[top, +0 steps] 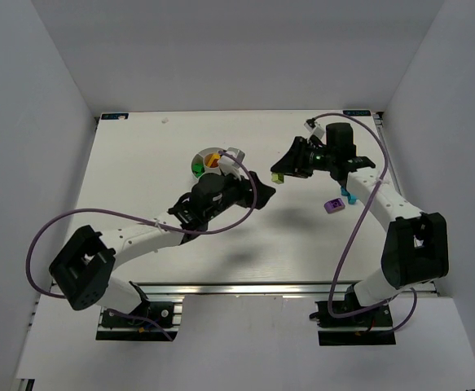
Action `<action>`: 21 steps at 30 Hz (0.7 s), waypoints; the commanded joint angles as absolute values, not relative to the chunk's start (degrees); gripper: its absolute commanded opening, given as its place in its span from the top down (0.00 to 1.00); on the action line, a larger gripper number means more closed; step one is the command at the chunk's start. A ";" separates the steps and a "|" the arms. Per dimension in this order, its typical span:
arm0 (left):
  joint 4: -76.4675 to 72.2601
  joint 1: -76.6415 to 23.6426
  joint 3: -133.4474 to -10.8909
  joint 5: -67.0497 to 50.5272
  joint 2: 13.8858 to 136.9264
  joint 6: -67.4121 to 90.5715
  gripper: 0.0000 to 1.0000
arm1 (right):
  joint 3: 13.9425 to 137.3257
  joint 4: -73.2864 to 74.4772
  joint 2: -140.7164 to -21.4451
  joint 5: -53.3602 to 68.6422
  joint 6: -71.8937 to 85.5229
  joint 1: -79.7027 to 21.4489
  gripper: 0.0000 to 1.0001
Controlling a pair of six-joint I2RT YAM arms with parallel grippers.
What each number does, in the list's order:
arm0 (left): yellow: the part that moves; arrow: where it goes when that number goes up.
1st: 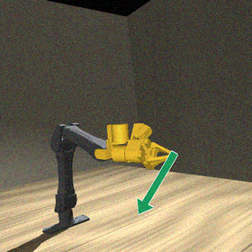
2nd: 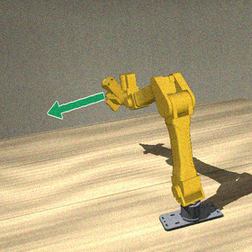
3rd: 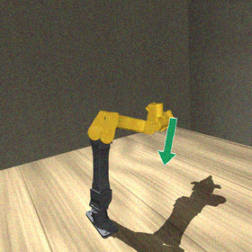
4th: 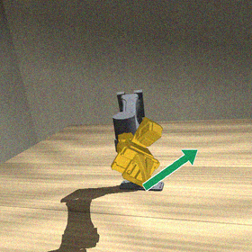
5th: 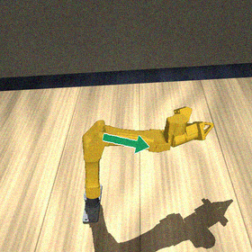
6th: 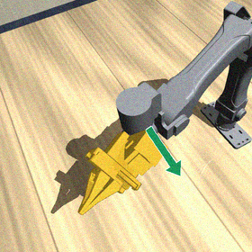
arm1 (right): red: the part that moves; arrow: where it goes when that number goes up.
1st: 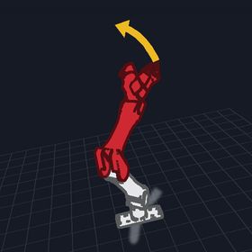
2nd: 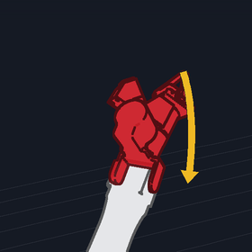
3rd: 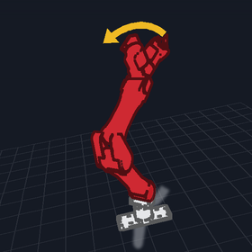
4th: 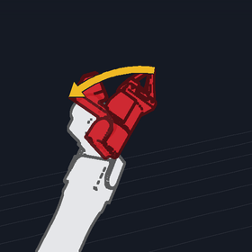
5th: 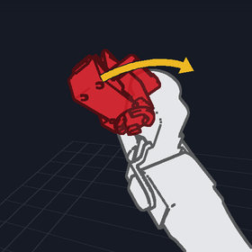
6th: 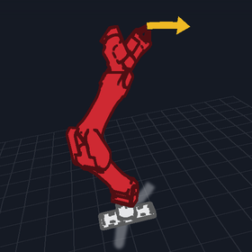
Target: Sort the legos into containers by color
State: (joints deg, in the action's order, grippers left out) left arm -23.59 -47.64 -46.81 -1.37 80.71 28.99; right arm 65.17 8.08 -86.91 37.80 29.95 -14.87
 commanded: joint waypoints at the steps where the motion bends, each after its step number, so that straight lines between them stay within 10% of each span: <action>1: -23.91 -49.39 -50.80 6.76 82.08 28.74 0.14 | 68.20 8.78 -87.97 35.51 33.31 -16.17 1.00; 12: -19.51 -51.06 -55.64 11.25 85.70 27.60 0.14 | 68.64 8.17 -88.77 33.49 34.90 -16.08 1.00; 21: -1.43 -50.01 -51.86 22.04 66.11 21.20 0.16 | 76.98 0.63 -99.39 32.87 30.94 -18.45 1.00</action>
